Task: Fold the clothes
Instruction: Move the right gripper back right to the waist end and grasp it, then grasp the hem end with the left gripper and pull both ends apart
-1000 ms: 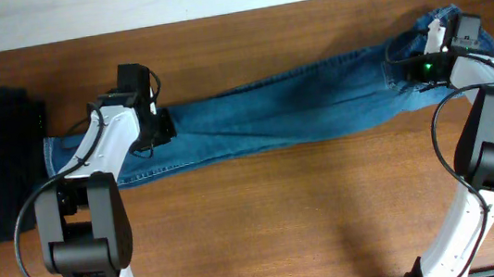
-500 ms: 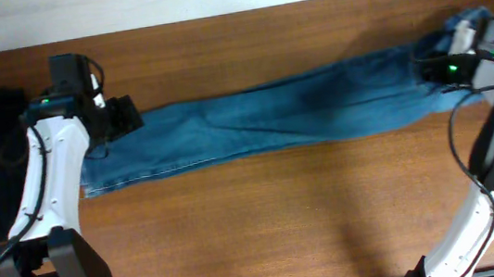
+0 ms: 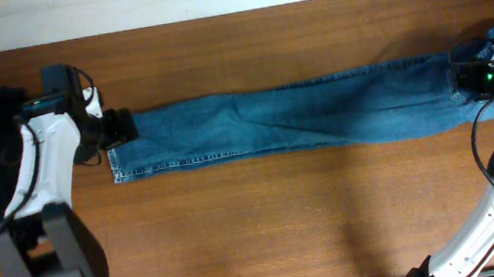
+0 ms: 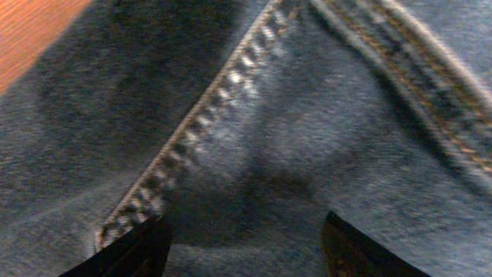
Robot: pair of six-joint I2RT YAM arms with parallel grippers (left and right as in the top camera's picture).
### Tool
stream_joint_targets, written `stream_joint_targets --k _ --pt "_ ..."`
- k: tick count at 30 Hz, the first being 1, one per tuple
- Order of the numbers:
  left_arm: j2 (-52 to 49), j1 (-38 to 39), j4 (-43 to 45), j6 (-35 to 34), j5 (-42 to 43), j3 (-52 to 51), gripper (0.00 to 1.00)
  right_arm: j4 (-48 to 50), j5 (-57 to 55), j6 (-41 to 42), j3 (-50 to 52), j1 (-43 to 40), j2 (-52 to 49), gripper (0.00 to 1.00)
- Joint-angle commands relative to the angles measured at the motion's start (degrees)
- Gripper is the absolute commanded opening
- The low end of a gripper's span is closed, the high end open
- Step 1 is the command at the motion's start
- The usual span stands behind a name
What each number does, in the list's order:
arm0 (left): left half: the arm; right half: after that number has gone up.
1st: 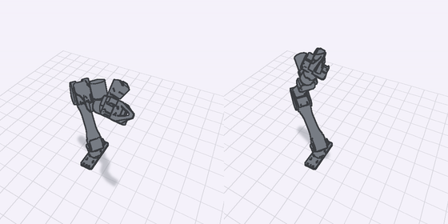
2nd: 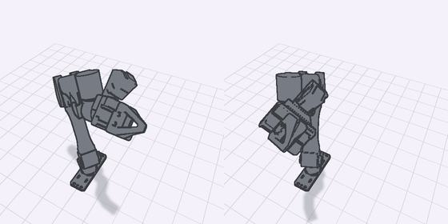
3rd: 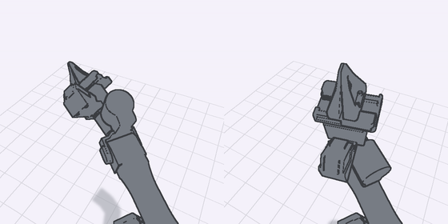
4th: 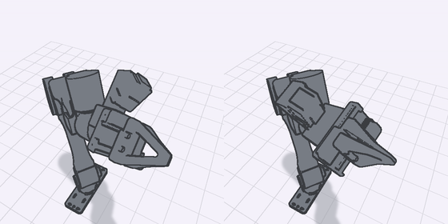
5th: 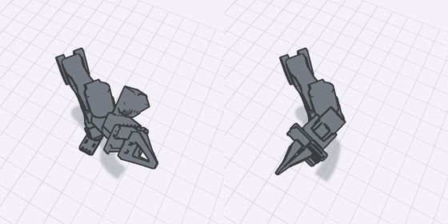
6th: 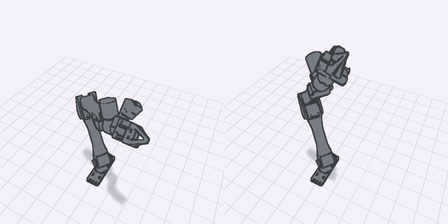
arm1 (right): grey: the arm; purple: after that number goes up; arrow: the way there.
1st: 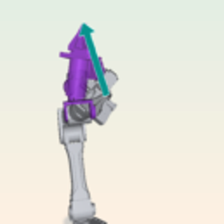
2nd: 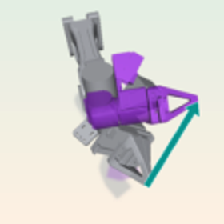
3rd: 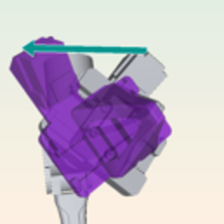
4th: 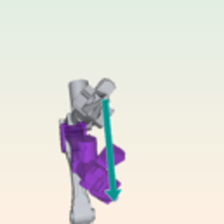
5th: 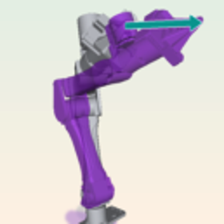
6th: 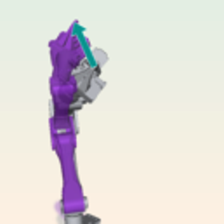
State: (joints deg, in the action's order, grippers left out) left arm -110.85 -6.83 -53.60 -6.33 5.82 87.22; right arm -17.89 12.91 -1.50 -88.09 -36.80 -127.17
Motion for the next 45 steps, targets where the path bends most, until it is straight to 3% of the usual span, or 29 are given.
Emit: stream_joint_targets --k 1,26,27,28,29,30,31,32,38,41,45 --pt "-4.8 -0.3 1.2 4.5 3.4 -0.2 0.95 0.0 0.3 0.5 0.0 2.4 -2.0 0.68" --pt "-14.6 -1.6 5.4 6.2 4.8 -0.2 0.94 0.2 0.0 0.4 0.0 4.7 -4.2 0.68" --pt "-14.8 -1.6 5.4 6.2 6.4 -0.2 0.91 0.2 0.0 0.5 0.0 4.7 -4.2 0.68" --pt "-14.9 -1.6 5.3 6.2 7.5 -0.2 0.81 0.2 0.0 0.5 0.0 4.7 -4.2 0.68" --pt "-14.9 -1.6 5.3 6.2 8.4 -0.2 0.64 0.2 0.0 0.5 0.0 4.7 -4.2 0.68" --pt "-14.8 -1.6 5.4 6.2 9.2 -0.2 0.33 0.2 0.0 0.5 0.0 4.7 -4.2 0.68" --pt "-14.8 -1.6 5.4 6.2 9.9 -0.1 0.18 0.2 0.0 0.5 0.0 4.7 -4.2 0.68" --pt "-14.8 -1.6 5.3 6.2 10.3 -0.1 0.13 0.2 0.0 0.5 0.0 4.7 -4.2 0.68" --pt "-14.6 -2.0 3.5 6.2 10.4 0.7 0.01 0.2 0.3 0.5 0.0 4.8 -4.2 0.68" --pt "-14.1 -2.9 1.2 6.2 10.3 2.9 0.01 -0.6 0.5 0.5 0.0 5.4 -3.7 0.57" --pt "-13.1 -3.9 -2.4 6.2 10.3 6.5 0.01 -0.4 -2.6 0.1 0.0 7.4 -0.3 0.69"
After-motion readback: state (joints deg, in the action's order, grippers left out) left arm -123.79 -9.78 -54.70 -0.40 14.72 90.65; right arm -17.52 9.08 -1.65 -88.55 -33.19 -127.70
